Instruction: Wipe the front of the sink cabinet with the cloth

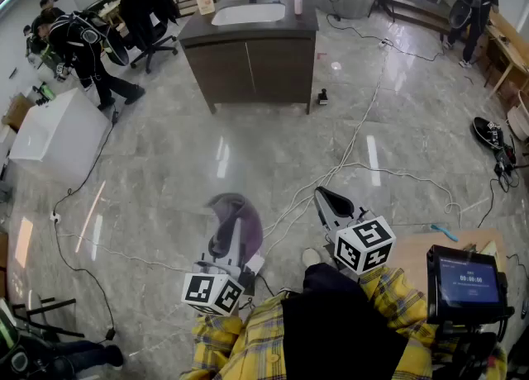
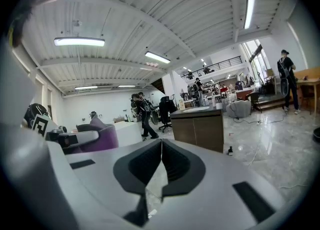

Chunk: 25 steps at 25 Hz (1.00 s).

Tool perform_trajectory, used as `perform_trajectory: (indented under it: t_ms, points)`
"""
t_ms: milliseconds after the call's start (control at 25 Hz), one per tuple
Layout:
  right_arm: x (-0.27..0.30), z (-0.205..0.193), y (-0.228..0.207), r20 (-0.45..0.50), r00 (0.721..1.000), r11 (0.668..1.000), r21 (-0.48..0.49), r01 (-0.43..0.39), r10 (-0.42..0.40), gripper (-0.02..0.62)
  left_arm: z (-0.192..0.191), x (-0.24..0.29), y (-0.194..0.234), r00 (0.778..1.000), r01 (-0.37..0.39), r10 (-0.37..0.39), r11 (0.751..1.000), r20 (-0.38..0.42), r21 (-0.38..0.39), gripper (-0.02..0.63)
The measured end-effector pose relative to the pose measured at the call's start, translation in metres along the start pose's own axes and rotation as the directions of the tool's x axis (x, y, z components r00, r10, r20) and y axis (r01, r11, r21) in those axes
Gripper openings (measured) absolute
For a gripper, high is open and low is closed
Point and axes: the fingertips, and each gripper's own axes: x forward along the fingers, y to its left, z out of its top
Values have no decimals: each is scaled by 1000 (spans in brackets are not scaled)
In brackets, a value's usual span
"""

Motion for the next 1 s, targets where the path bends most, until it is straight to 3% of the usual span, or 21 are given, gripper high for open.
perform_trajectory:
  t_ms: [720, 1000]
  points:
    - [4, -13, 0, -51, 999, 1000, 25, 13, -12, 6, -3, -10, 9, 999, -21, 21, 1000, -27, -14, 50]
    - [0, -26, 26, -71, 997, 1000, 20, -2, 4, 6, -6, -38, 17, 999, -26, 25, 1000, -23, -18, 50]
